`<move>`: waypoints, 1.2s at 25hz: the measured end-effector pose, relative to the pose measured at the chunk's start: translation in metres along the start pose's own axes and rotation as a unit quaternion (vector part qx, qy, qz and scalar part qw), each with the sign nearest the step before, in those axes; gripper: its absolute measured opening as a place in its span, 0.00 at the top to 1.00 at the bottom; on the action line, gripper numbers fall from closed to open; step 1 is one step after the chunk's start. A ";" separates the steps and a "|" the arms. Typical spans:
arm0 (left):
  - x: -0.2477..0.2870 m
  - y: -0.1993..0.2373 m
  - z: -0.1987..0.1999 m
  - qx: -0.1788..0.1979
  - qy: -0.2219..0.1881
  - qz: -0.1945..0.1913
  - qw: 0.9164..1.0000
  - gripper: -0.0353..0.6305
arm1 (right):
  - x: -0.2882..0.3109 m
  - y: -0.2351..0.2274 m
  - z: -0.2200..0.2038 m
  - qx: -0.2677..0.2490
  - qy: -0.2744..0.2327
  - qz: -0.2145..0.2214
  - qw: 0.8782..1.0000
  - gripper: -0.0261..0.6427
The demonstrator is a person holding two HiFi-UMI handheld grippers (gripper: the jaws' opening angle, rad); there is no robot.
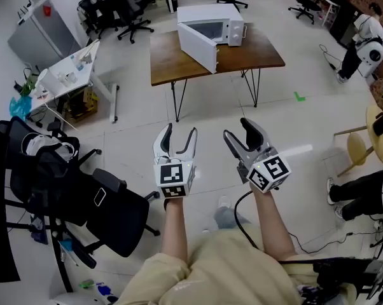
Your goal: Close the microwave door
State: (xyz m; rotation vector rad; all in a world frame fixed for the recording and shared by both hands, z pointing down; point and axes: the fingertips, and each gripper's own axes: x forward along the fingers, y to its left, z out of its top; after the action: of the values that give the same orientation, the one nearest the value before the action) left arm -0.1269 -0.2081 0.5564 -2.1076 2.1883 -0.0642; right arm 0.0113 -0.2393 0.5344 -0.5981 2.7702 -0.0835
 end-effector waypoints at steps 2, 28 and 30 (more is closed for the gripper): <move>0.036 -0.007 0.007 -0.002 0.004 0.005 1.000 0.52 | 0.012 -0.036 0.005 0.004 -0.002 0.005 1.000 0.57; 0.264 0.057 -0.012 0.021 -0.005 0.004 1.000 0.52 | 0.169 -0.221 -0.025 -0.002 -0.003 0.001 1.000 0.57; 0.299 0.072 -0.021 0.021 -0.010 -0.005 1.000 0.52 | 0.199 -0.242 -0.035 -0.006 0.003 -0.005 1.000 0.57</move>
State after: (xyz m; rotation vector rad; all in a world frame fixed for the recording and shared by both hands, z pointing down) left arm -0.2113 -0.5047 0.5562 -2.0888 2.1458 -0.0900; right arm -0.0762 -0.5416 0.5403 -0.6164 2.7752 -0.0724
